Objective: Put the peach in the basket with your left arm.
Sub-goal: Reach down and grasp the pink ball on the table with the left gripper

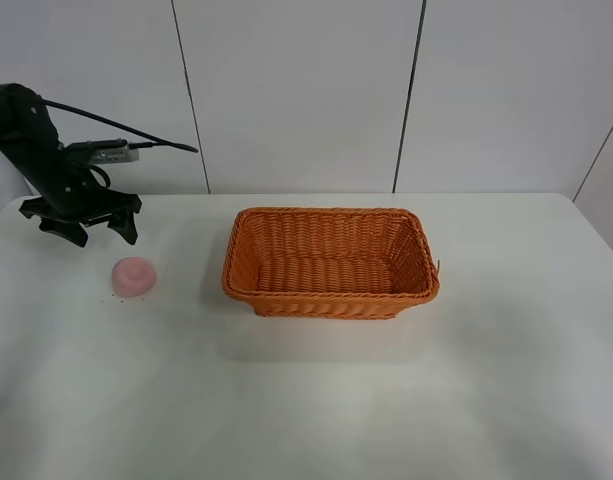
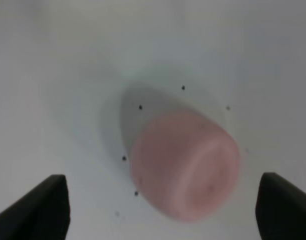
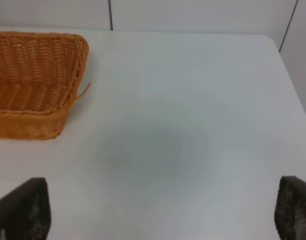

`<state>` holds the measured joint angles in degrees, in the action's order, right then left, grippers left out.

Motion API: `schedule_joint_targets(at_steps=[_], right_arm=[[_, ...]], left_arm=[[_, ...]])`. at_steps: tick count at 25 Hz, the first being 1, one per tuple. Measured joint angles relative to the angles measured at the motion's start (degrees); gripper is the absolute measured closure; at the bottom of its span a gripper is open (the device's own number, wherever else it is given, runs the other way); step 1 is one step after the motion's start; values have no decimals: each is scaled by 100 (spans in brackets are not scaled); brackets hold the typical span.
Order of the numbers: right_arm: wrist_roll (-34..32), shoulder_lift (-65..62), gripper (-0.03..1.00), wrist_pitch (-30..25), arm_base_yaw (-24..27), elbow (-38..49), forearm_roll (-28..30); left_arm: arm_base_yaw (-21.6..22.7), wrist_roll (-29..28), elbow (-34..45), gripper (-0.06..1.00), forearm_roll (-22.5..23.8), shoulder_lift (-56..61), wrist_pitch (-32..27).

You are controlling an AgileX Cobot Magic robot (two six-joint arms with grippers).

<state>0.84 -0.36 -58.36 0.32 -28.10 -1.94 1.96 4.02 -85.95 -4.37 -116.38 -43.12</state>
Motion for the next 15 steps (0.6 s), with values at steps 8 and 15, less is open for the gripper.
schedule_joint_targets(at_steps=[8, 15], right_arm=[[0, 0, 27, 0, 0, 0, 0], [0, 0, 27, 0, 0, 0, 0]], left_arm=[[-36, 12, -125, 16, -136, -581, 0], [-342, 12, -148, 16, -105, -581, 195]])
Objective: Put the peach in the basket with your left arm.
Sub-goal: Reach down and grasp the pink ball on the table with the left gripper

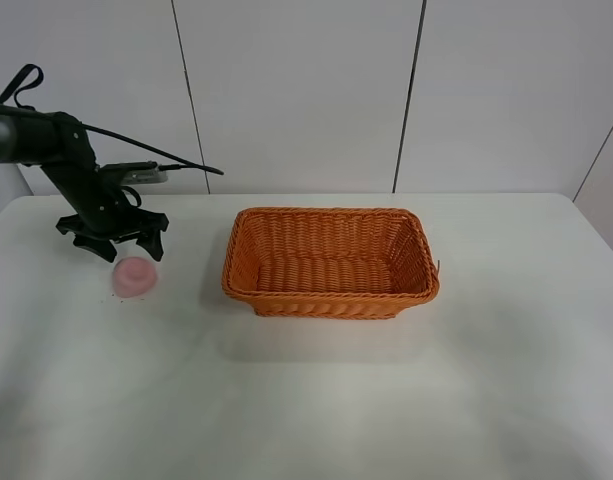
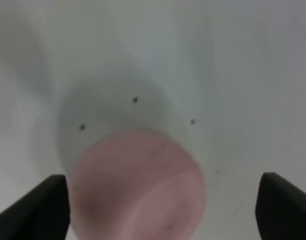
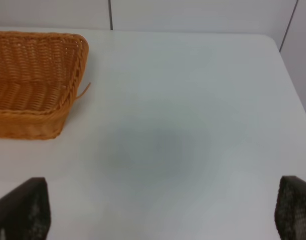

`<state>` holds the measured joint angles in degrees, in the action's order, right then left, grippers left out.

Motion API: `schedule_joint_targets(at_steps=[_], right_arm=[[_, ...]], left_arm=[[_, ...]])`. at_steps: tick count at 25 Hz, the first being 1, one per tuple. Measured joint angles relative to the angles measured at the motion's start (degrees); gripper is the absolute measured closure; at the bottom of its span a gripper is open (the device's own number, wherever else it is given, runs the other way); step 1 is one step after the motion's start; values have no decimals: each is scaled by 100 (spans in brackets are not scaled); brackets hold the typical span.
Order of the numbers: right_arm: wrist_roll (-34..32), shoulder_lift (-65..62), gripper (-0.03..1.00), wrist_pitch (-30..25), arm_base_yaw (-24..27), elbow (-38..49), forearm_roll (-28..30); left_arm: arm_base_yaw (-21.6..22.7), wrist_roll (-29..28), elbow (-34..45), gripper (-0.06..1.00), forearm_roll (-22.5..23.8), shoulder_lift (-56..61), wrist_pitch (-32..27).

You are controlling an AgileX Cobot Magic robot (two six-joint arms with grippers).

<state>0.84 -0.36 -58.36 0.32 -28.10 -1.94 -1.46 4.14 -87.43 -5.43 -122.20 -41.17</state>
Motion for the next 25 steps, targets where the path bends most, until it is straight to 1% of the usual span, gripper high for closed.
schedule_joint_targets(at_steps=[2, 5, 9, 11, 15, 21, 25], right_arm=[[0, 0, 27, 0, 0, 0, 0], [0, 0, 27, 0, 0, 0, 0], [0, 0, 27, 0, 0, 0, 0], [0, 0, 27, 0, 0, 0, 0], [0, 0, 27, 0, 0, 0, 0], [0, 0, 27, 0, 0, 0, 0], [0, 0, 27, 0, 0, 0, 0]], left_arm=[[-61, 0, -6, 16, 137, 0, 106], [-52, -75, -6, 16, 370, 0, 106], [24, -242, -6, 16, 481, 0, 44], [24, -258, -6, 16, 468, 0, -30], [24, -235, 22, 16, 254, 0, -44], [24, -183, 70, 17, 184, -254, -22], [24, -176, 87, 21, 168, -315, -37]])
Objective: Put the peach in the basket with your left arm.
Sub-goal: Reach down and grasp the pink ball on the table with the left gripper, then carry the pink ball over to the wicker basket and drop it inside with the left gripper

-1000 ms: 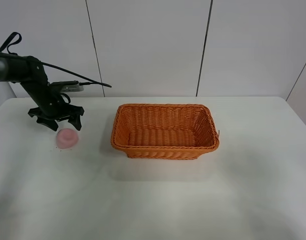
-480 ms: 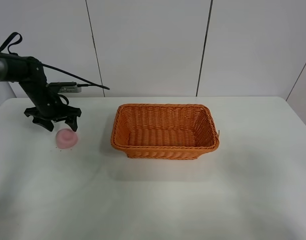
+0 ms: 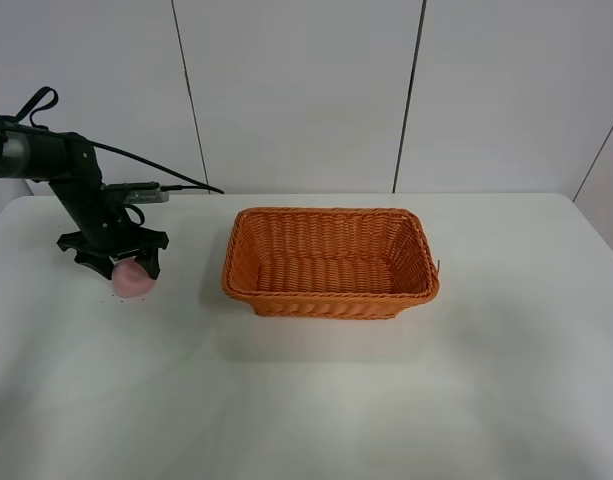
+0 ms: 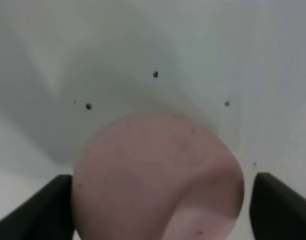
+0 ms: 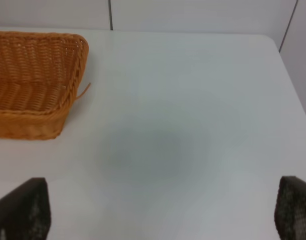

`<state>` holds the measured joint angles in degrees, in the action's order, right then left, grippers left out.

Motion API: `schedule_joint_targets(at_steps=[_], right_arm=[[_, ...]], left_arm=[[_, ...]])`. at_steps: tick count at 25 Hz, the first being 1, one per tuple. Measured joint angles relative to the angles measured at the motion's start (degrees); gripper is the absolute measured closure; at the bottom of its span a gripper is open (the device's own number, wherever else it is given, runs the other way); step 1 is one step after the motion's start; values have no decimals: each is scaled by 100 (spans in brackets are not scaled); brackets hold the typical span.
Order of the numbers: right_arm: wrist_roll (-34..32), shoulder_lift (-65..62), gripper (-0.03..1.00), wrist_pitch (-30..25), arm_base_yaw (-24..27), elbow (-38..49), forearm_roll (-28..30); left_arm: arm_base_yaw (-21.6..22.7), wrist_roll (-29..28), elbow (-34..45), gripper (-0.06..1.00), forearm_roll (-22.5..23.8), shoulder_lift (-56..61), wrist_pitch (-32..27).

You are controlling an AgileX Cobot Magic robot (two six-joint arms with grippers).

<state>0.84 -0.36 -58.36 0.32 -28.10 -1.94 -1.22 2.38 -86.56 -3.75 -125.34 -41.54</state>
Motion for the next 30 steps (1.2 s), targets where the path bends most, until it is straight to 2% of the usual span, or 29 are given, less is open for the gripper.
schedule_joint_targets(at_steps=[3, 7, 9, 14, 18, 23, 30], right_arm=[[0, 0, 27, 0, 0, 0, 0], [0, 0, 27, 0, 0, 0, 0], [0, 0, 27, 0, 0, 0, 0], [0, 0, 27, 0, 0, 0, 0], [0, 0, 27, 0, 0, 0, 4], [0, 0, 27, 0, 0, 0, 4], [0, 0, 27, 0, 0, 0, 4]], left_arm=[[0, -37, 0, 32, -11, -8, -5], [0, -151, -92, 76, 83, -9, -226], [0, -199, -265, 85, 147, 10, -448], [-54, -268, -1015, 89, 191, 136, -1206], [-360, -489, -1761, 89, 211, 221, -1835], [-1131, -536, -2333, 89, 211, 219, -2222], [-2510, -536, -2926, 89, 190, -111, -2029]])
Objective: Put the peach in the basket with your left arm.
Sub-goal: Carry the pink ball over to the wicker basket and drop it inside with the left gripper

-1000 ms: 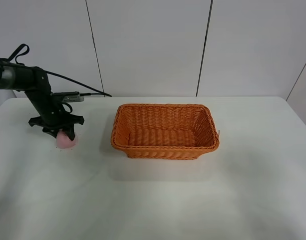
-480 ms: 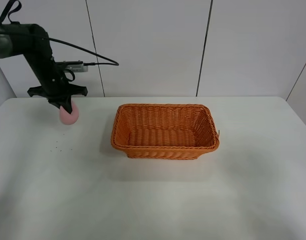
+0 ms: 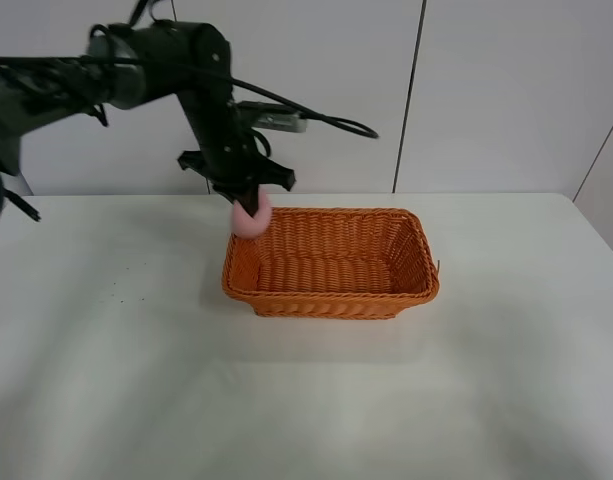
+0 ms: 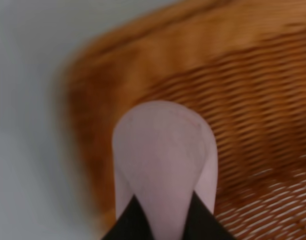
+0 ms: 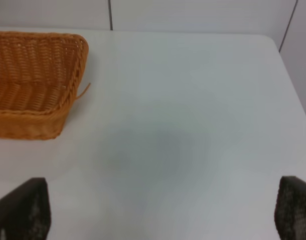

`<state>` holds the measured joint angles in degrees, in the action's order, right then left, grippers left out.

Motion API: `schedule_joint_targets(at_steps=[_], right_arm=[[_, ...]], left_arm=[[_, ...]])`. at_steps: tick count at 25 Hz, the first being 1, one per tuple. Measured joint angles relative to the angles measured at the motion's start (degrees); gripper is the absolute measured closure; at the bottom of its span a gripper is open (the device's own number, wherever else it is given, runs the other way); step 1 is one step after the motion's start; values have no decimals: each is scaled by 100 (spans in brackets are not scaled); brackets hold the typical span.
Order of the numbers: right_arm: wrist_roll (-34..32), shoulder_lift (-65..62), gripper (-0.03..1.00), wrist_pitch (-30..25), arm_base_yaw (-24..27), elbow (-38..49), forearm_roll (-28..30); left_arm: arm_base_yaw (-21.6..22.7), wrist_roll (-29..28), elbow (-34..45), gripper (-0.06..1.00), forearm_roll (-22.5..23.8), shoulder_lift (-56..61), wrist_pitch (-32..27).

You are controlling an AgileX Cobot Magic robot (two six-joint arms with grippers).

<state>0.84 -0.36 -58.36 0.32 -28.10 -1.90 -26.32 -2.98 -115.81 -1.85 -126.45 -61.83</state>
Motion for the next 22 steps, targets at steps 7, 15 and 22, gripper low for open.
schedule_joint_targets(at_steps=[7, 15, 22], right_arm=[[0, 0, 27, 0, 0, 0, 0], [0, 0, 27, 0, 0, 0, 0], [0, 0, 27, 0, 0, 0, 0]], left_arm=[[-714, 0, -440, 88, -55, -976, 318], [-725, 0, -465, 24, -24, -1304, 194], [-637, 166, -1047, 14, -106, -1009, -445]])
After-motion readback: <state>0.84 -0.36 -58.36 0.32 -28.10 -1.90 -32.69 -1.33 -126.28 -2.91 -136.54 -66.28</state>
